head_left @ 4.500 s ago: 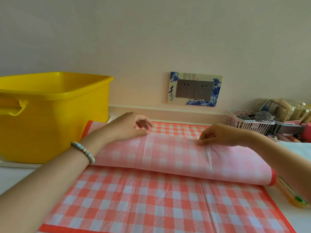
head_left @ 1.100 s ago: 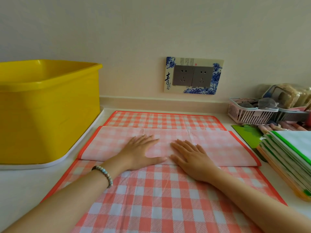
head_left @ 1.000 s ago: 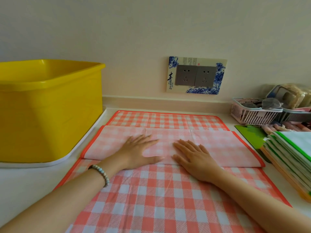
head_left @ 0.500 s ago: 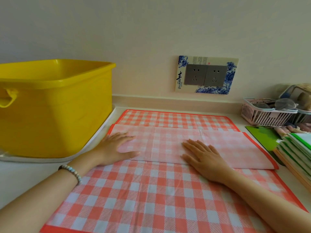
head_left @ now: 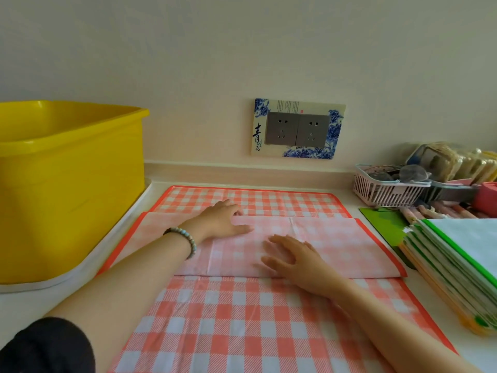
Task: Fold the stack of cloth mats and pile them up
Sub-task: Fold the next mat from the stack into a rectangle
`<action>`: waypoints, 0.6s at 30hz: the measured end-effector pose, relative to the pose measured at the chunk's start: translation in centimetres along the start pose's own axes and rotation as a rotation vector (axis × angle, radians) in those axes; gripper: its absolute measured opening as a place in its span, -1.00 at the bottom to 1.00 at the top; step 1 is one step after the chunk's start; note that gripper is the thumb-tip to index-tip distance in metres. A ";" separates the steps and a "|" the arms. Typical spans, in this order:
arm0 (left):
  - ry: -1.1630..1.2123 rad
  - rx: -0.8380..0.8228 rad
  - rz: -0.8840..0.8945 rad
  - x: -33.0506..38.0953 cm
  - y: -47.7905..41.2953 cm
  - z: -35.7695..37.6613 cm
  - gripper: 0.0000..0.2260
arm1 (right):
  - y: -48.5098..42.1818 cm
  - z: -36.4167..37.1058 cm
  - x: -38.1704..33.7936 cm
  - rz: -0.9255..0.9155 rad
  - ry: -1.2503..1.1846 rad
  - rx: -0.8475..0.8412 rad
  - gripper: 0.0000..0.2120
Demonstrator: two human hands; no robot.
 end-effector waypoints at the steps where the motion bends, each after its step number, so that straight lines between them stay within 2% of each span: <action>1: 0.007 0.009 -0.008 0.1 -0.6 -0.2 -0.43 | 0.0 -0.2 0.0 0.010 -0.018 0.010 -0.45; 4: 0.067 -0.032 -0.043 0.3 -1.8 -0.5 -0.49 | 0.0 -0.5 0.1 0.056 -0.070 0.015 -0.47; 8: 0.085 -0.094 -0.029 0.5 -2.2 -0.6 -0.36 | 0.0 -0.7 0.4 0.091 -0.120 0.024 -0.51; 10: 0.117 -0.125 -0.018 0.6 -2.2 -0.8 -0.46 | -0.1 -0.9 0.6 0.100 -0.159 0.041 -0.55; 14: 0.251 -0.171 0.068 0.9 -1.1 -1.5 -0.87 | -0.4 -1.2 1.1 0.106 -0.221 0.116 -0.66; 18: 0.425 -0.107 0.029 0.0 1.0 -2.1 -0.82 | -0.6 -2.0 1.4 0.092 -0.273 0.234 -0.74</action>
Point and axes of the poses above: each hand's wrist, its own y-axis away from the middle knuckle, its own z-axis out of the palm, x = y × z, the point moved 5 cm from there along -y, towards the middle knuckle, and after that the axes turned 7 degrees about x, right-handed, at the moved point
